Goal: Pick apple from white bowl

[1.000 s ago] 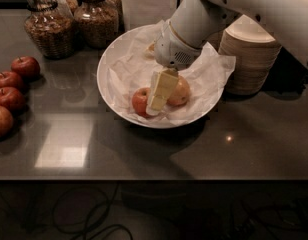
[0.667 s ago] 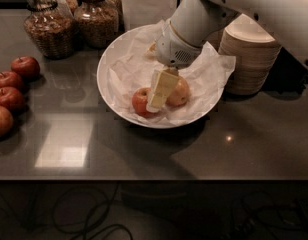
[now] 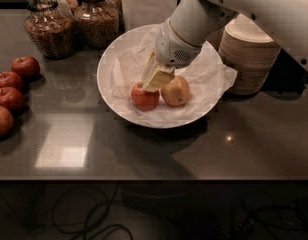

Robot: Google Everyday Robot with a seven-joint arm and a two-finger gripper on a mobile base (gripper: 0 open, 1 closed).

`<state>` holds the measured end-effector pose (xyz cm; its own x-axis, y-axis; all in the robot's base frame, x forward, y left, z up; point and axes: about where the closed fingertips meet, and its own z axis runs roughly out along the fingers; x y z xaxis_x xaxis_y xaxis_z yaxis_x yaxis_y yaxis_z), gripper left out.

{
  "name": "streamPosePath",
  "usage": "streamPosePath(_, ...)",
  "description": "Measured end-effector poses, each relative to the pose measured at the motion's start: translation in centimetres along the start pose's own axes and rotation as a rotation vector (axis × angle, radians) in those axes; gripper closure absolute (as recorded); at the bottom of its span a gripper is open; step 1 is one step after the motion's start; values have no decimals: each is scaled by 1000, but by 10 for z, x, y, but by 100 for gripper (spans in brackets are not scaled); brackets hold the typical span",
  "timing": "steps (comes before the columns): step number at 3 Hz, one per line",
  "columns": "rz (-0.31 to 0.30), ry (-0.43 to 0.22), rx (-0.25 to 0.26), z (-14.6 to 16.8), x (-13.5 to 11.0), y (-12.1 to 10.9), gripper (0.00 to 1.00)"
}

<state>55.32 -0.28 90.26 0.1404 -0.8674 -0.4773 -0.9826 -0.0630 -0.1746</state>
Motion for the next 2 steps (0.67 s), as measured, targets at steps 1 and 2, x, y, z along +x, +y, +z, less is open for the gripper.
streamPosePath(1,2,-1,-10,3,3,3,68)
streamPosePath(2,-4,-5,-13,3,0,5,50)
